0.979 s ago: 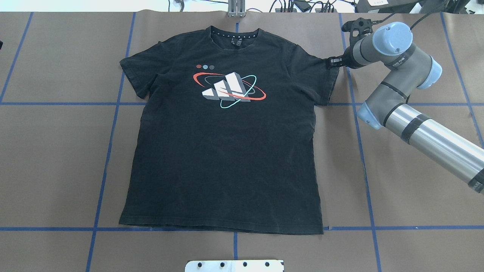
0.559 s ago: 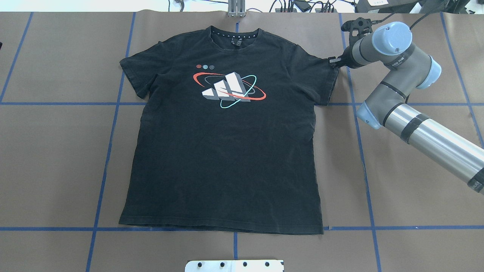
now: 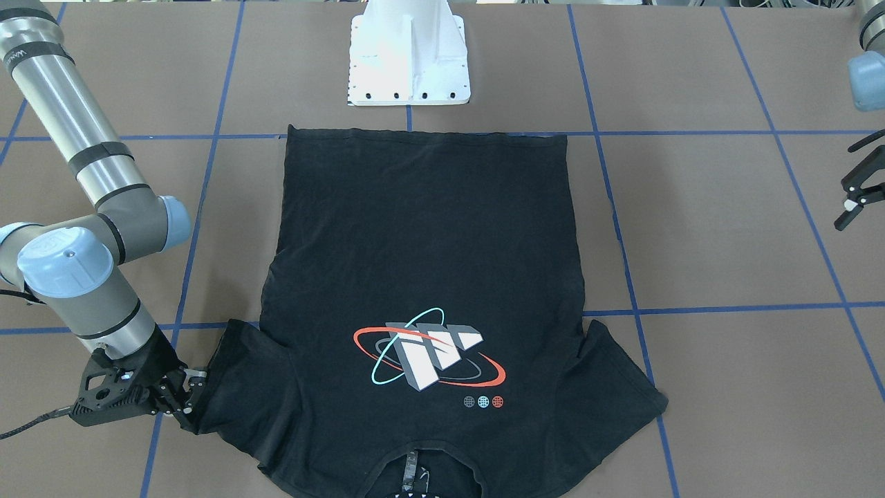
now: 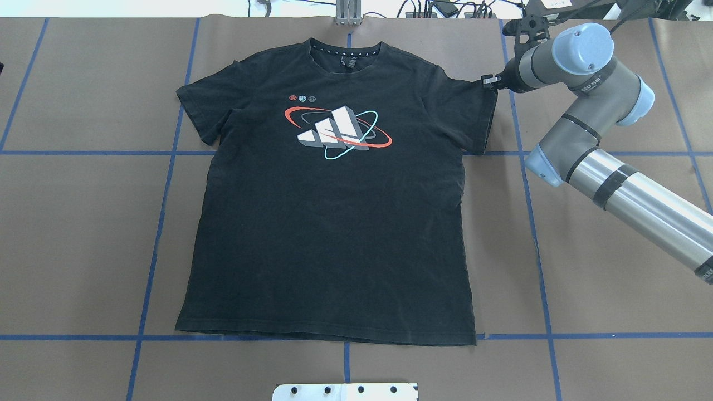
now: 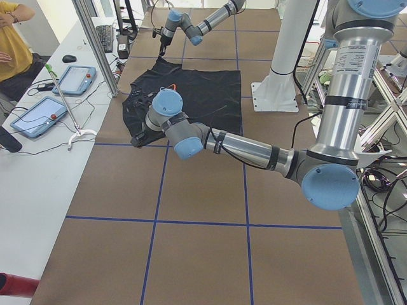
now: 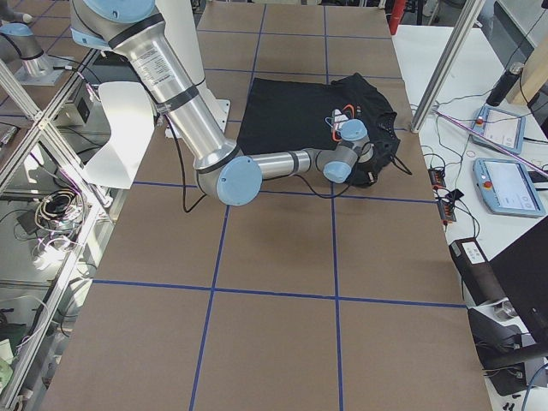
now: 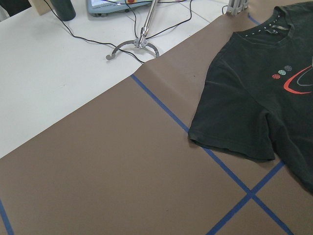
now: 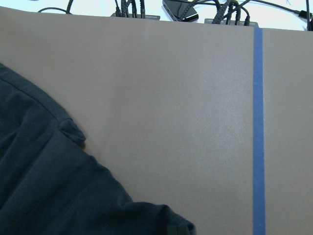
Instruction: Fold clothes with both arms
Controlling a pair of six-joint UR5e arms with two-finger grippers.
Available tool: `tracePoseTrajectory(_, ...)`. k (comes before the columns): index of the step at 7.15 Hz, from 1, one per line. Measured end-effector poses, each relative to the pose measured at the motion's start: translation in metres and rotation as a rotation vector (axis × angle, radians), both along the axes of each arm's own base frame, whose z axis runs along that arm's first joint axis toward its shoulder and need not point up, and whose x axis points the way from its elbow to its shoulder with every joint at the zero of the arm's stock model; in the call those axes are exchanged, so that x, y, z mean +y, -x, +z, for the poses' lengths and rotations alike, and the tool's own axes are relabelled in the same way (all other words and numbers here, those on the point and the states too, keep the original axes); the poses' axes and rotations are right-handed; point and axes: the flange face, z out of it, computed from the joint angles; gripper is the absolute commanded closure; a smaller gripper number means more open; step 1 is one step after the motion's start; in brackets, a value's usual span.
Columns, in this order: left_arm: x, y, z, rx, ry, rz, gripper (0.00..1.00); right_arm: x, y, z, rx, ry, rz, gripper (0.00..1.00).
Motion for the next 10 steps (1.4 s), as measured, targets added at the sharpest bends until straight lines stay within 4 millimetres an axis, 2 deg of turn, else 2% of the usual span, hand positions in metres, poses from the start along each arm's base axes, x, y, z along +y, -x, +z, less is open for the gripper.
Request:
tracePoseTrajectory(1,0.0,0.0,0.0,0.0,0.001,0.0,0.0,0.005,-0.002,-0.018,-0.024,0.004,0.012,1.0)
tracePoseTrajectory(2,0.0,0.0,0.0,0.0,0.001,0.0,0.0,0.008,-0.001,-0.045,-0.047,0.029,0.033,1.0)
tracePoseTrajectory(3,0.0,0.0,0.0,0.0,0.001,0.0,0.0,0.012,0.01,-0.082,-0.069,0.063,0.059,1.0)
tracePoseTrajectory(5,0.0,0.0,0.0,0.0,0.001,0.0,0.0,0.02,0.067,-0.159,-0.082,0.114,0.139,1.0)
tracePoseTrajectory(6,-0.001,0.0,0.0,0.0,0.002,0.0,0.0,0.021,0.095,-0.183,-0.074,0.129,0.161,1.0)
tracePoseTrajectory(8,-0.001,0.0,0.0,0.0,0.002,0.0,0.0,0.016,0.141,-0.204,-0.033,0.135,0.189,1.0)
tracePoseTrajectory(10,-0.001,0.0,0.0,0.0,0.002,0.0,0.0,0.026,0.182,-0.213,-0.01,0.133,0.234,1.0)
